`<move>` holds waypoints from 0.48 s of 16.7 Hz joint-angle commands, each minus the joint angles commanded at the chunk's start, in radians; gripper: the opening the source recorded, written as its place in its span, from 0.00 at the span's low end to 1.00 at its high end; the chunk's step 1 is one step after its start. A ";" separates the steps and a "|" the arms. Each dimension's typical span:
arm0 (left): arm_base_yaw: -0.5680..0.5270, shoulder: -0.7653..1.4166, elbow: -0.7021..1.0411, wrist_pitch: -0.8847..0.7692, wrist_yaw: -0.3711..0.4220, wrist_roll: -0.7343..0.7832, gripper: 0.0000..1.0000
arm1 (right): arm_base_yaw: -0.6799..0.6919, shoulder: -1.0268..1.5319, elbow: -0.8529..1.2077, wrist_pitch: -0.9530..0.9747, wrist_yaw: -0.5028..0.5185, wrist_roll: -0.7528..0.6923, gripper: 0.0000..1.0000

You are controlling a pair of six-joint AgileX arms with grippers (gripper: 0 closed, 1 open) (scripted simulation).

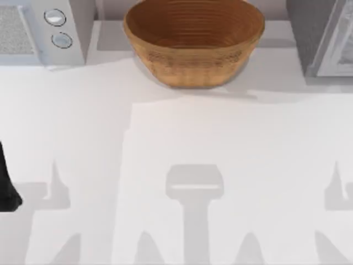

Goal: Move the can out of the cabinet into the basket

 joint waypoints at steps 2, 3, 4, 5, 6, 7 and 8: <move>0.000 0.000 0.000 0.000 0.000 0.000 1.00 | 0.000 0.001 0.001 0.000 0.000 0.000 1.00; 0.000 0.000 0.000 0.000 0.000 0.000 1.00 | 0.001 0.011 0.011 -0.005 0.002 0.000 1.00; 0.000 0.000 0.000 0.000 0.000 0.000 1.00 | 0.004 0.032 0.032 -0.014 0.006 0.000 1.00; 0.000 0.000 0.000 0.000 0.000 0.000 1.00 | 0.008 0.063 0.064 -0.026 0.011 0.000 1.00; 0.000 0.000 0.000 0.000 0.000 0.000 1.00 | 0.013 0.104 0.107 -0.040 0.017 0.000 1.00; 0.000 0.000 0.000 0.000 0.000 0.000 1.00 | 0.019 0.151 0.161 -0.056 0.024 0.001 1.00; 0.000 0.000 0.000 0.000 0.000 0.000 1.00 | 0.027 0.206 0.224 -0.074 0.032 0.001 1.00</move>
